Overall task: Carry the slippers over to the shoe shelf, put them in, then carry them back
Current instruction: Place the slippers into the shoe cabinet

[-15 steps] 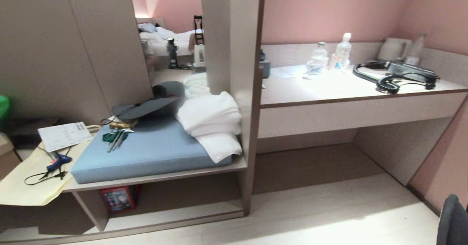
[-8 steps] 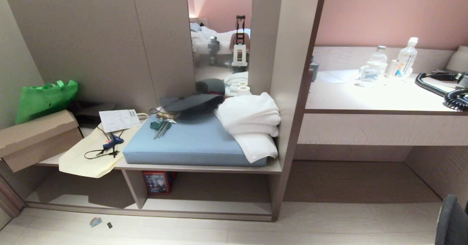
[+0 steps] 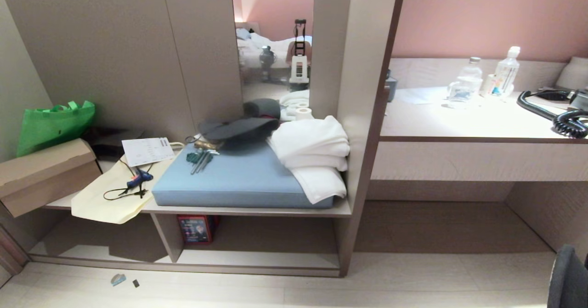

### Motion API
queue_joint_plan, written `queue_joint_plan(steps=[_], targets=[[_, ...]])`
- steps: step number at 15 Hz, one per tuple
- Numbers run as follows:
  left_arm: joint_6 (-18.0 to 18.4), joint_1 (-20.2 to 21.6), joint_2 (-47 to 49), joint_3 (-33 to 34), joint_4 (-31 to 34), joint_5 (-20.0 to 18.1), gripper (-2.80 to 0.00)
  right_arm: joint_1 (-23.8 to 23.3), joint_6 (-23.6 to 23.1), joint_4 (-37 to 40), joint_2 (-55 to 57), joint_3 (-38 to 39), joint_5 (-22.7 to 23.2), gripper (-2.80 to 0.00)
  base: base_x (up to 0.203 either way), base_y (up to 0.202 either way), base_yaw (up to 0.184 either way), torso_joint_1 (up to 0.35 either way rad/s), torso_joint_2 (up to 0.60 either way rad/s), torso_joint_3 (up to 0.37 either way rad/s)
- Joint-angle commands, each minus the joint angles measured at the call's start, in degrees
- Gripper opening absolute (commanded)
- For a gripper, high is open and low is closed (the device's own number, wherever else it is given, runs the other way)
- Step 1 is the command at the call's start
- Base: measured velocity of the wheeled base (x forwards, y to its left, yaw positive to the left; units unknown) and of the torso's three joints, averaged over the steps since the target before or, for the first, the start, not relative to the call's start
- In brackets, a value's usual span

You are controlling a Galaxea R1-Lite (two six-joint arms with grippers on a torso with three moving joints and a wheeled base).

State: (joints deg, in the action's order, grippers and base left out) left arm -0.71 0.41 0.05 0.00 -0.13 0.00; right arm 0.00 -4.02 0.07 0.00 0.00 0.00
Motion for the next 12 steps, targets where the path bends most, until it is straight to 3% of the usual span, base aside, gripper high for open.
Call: queue_joint_plan(steps=[1, 4, 6, 12], targets=[[-0.08, 0.03, 0.04, 0.0, -0.04, 0.0, -2.8, 0.0, 0.06, 0.01, 0.09, 0.0, -0.09, -2.8, 0.0, 0.0, 0.0, 0.0, 0.0, 0.0], [-0.17, 0.03, 0.04, 0.0, -0.04, 0.0, -2.8, 0.0, 2.07, -0.02, 0.09, 0.0, -0.23, -2.8, 0.001, 0.053, -0.012, 0.004, 0.0, 0.005], [-0.17, 0.03, 0.04, 0.0, -0.04, 0.0, -2.8, 0.0, 4.9, -0.07, 0.09, -0.04, -0.41, -2.8, 0.001, 0.178, -0.005, 0.003, 0.0, 0.001], [-0.26, 0.03, 0.04, 0.0, -0.04, 0.0, -2.8, 0.0, 4.98, -0.05, 0.09, 0.0, -0.44, -2.8, 0.0, 0.195, -0.001, -0.001, 0.0, 0.002]])
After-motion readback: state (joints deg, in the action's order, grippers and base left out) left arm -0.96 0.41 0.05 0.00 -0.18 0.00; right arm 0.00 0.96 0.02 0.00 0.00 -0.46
